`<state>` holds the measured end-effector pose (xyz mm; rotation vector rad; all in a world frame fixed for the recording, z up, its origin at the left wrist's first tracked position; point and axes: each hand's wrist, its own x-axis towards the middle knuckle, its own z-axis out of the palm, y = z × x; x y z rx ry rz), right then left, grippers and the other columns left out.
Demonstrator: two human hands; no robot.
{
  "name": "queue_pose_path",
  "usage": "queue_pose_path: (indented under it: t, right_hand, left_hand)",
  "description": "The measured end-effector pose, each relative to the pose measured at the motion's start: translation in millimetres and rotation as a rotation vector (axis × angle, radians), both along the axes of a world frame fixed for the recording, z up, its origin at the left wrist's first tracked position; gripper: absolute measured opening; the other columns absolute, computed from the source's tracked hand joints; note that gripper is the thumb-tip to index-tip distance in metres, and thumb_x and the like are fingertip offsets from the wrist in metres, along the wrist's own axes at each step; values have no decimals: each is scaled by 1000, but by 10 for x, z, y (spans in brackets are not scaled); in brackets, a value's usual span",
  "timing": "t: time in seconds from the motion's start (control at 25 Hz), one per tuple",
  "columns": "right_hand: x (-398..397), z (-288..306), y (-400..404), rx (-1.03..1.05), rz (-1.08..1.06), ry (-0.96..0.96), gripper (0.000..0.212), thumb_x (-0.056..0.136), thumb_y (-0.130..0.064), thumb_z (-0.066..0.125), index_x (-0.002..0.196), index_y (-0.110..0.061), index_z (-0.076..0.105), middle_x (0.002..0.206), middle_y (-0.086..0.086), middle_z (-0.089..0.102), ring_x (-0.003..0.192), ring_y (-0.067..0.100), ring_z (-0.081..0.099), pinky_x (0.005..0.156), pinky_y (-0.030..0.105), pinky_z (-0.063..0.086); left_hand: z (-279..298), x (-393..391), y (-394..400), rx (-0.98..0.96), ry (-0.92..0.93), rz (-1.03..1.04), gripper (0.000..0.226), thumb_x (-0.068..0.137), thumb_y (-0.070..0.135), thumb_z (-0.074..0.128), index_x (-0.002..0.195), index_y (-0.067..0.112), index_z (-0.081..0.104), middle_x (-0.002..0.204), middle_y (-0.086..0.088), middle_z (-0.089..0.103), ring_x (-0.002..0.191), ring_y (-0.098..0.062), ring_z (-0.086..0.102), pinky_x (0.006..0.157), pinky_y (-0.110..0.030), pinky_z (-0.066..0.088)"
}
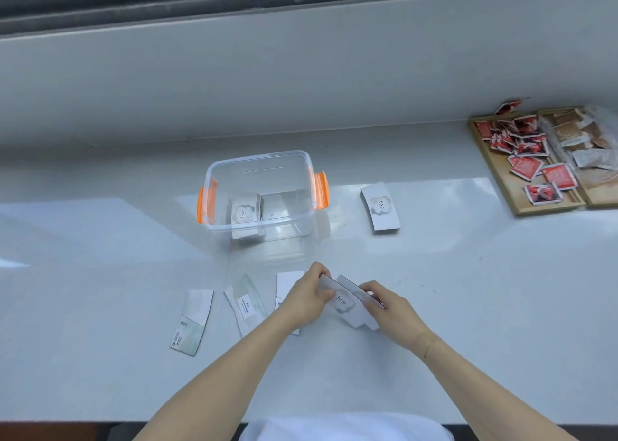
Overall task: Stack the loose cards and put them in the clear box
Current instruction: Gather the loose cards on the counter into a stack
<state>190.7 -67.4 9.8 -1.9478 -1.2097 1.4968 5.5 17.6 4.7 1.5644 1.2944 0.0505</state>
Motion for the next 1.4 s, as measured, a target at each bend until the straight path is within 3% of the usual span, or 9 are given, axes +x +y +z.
queue_pose_path:
  t: [0.16,0.28,0.36,0.48,0.72,0.92,1.0,1.24,1.4]
  right_hand:
    - [-80,66,55,75,138,-54,19,92,-26,56,110,-33,53,94,-5,66,77,13,59,64,26,45]
    - [-125,70,82,173,242,-313,30,91,-13,50,115,-30,47,97,-2,62,81,20,57,67,36,48]
    - [-126,49,84,239,364,-567,40,91,-8,44,123,-33,44,101,-3,58,88,22,56,63,36,46]
    - [-112,-1,61,359,424,-742,51,83,0,45,122,-33,49,93,-5,54,83,22,53,58,32,31]
    - [-116,-186,-70,444,378,-843,56,63,12,62,104,-26,65,83,-4,61,73,25,56,62,33,41]
    - [-165,-236,-44,461,326,-840,18,77,-15,77,89,-23,66,76,-6,62,67,26,56,54,35,42]
    - [-167,-264,-47,481,310,-826,14,79,-23,77,86,-23,65,75,-6,62,67,26,56,55,36,42]
    - [-181,-277,-106,448,306,-824,24,80,-29,75,102,-26,65,88,-7,65,80,26,60,64,38,46]
    - [-192,-272,-90,434,313,-855,39,80,-30,73,118,-27,62,95,-6,67,82,26,60,65,38,48]
  left_hand:
    - [-23,40,-92,-21,-61,72,22,96,22,55,101,27,34,102,-12,66,78,-23,56,70,-37,46]
    - [-34,104,-160,-5,-143,82,37,93,22,57,113,40,33,103,7,69,85,-12,62,74,-29,46]
    - [-50,124,-217,23,-141,77,33,90,31,60,114,46,44,101,18,69,89,4,60,78,-21,45]
    - [-97,155,-276,63,-146,110,19,91,49,54,102,35,61,102,19,70,103,2,58,88,-25,46]
    - [-281,184,-420,298,87,-20,32,102,42,36,100,22,60,98,4,62,97,-19,48,85,-35,43]
    - [-317,221,-453,211,32,41,32,102,45,34,107,22,56,107,2,56,105,-19,51,90,-38,45]
    - [-311,205,-439,212,62,11,33,102,45,34,108,22,56,108,2,57,106,-20,51,90,-39,45]
    - [-210,-114,-199,453,88,-213,30,101,40,40,116,23,60,117,4,59,108,-21,53,95,-39,42]
    - [-113,-629,273,629,312,-639,47,92,33,49,139,29,47,145,1,47,133,-23,41,112,-42,30]
